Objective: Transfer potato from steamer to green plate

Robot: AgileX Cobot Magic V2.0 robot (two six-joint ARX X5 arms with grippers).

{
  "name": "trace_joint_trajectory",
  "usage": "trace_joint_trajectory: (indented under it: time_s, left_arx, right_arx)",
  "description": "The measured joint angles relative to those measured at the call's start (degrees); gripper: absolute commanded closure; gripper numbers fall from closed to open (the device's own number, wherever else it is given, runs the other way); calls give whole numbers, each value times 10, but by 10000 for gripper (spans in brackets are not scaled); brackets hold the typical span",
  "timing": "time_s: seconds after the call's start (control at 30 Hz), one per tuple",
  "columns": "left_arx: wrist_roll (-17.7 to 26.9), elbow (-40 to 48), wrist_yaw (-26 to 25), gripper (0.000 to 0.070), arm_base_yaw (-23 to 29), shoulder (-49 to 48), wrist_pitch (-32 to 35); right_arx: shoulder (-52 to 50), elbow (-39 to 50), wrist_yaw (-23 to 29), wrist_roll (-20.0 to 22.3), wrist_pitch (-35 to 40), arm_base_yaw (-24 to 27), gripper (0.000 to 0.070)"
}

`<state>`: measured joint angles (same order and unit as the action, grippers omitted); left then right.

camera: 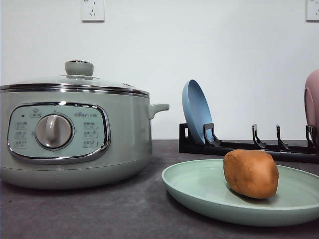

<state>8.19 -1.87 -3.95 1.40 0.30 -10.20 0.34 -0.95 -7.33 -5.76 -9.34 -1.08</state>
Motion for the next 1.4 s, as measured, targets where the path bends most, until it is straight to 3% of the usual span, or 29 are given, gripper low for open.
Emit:
trace_joint_trajectory:
  time_s: [1.4]
  left_arx:
    - [0, 0, 0, 697, 0, 0, 0]
  right_arx:
    - [0, 0, 0, 0, 0, 0, 700]
